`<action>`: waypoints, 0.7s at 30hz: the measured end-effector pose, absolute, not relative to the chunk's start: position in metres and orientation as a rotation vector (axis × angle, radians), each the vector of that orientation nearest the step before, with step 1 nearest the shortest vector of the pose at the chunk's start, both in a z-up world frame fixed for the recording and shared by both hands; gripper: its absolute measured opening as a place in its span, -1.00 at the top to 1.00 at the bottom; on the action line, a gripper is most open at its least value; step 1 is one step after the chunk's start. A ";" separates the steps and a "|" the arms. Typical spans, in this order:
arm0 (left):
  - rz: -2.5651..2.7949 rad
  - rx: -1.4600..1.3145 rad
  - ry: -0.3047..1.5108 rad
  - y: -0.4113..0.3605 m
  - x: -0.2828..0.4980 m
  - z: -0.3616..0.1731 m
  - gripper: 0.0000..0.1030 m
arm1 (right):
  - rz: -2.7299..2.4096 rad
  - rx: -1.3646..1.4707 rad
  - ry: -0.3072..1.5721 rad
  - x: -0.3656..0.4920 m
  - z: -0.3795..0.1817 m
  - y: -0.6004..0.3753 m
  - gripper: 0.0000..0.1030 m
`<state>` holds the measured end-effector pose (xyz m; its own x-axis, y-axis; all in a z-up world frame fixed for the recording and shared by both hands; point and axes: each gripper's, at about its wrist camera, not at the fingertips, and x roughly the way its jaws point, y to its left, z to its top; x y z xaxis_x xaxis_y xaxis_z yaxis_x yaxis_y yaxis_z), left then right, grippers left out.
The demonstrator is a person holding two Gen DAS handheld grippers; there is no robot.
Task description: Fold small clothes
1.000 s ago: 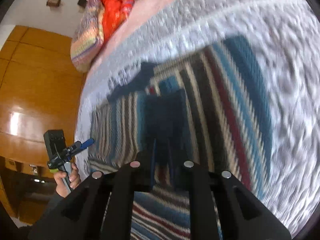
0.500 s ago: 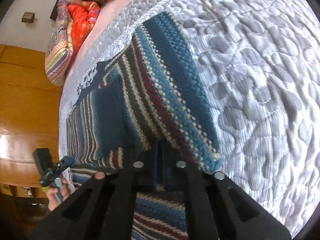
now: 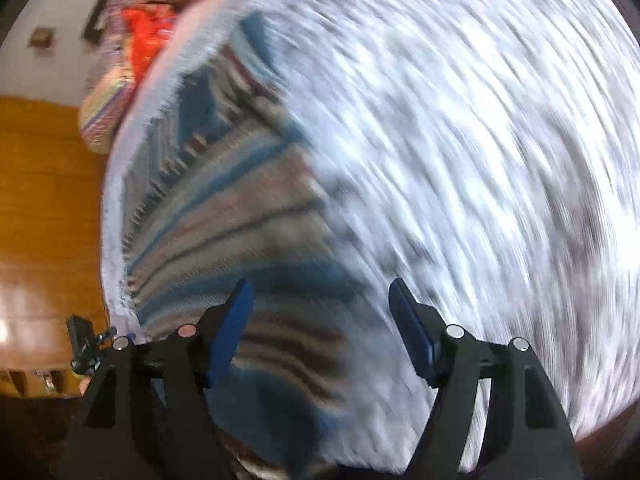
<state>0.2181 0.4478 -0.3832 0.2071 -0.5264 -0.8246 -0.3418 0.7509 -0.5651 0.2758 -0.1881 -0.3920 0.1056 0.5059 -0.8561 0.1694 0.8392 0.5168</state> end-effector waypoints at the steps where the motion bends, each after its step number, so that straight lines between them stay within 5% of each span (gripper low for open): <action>1: -0.137 -0.791 1.419 0.447 0.210 -0.389 -0.67 | 0.263 0.588 1.481 0.266 -0.395 -0.188 -0.37; 17: -0.260 -0.942 1.442 0.376 0.139 -0.407 -0.72 | 0.434 0.670 1.527 0.178 -0.381 -0.104 -0.34; 20: -0.255 -0.968 1.407 0.375 0.128 -0.411 -0.64 | 0.413 0.688 1.534 0.168 -0.382 -0.111 -0.17; 21: -0.252 -0.985 1.395 0.376 0.127 -0.411 -0.43 | 0.405 0.702 1.538 0.165 -0.384 -0.114 -0.13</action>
<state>0.1274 0.3758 -0.4114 0.2213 -0.6768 -0.7021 -0.3884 0.5992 -0.7000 0.1646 -0.1140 -0.3839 0.0231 0.6467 -0.7624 0.1877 0.7462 0.6387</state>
